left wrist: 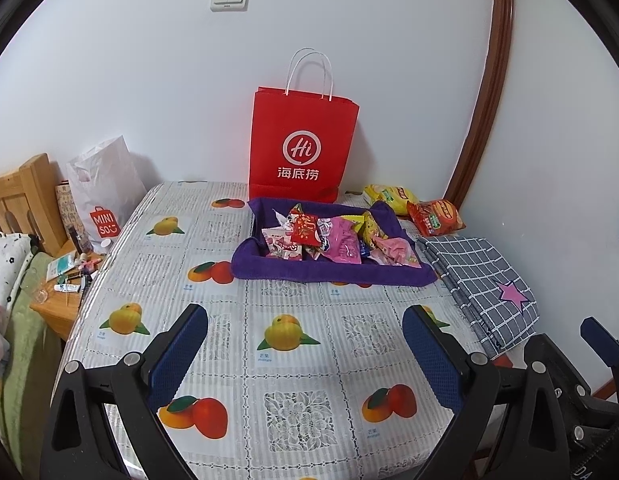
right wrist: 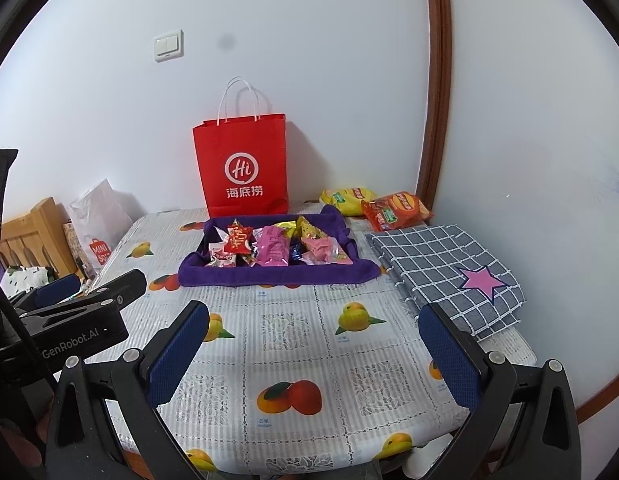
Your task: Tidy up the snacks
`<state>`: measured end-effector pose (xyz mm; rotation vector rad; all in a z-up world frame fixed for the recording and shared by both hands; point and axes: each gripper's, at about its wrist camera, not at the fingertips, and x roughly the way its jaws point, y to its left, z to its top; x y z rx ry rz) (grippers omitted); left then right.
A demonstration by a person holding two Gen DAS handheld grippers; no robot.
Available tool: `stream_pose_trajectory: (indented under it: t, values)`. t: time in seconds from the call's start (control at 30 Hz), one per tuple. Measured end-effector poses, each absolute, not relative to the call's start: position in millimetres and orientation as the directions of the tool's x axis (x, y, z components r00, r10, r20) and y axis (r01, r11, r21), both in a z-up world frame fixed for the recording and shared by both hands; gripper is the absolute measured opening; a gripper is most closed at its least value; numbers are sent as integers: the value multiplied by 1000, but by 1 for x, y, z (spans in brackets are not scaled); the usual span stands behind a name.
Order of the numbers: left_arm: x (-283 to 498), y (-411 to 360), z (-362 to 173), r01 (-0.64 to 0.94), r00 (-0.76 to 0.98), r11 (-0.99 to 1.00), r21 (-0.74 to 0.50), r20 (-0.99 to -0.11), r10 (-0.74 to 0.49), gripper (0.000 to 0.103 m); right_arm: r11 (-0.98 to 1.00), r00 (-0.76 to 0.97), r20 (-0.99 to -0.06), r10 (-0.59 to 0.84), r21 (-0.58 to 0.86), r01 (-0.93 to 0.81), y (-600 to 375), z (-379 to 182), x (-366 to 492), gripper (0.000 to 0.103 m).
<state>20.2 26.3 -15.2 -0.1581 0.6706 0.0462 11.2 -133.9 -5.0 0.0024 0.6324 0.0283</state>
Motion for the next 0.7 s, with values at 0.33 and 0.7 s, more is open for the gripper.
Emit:
stream_pose_trajectory:
  t: [0.33, 0.7]
  values:
    - [36, 34, -23, -106, 773, 986, -131, -634, -2, 99, 999, 806, -590, 43, 27, -34, -132, -3, 21, 103]
    - [54, 39, -22, -82, 770, 987, -136, -638, -24, 99, 999, 809, -586, 46, 12, -48, -120, 0, 39, 103]
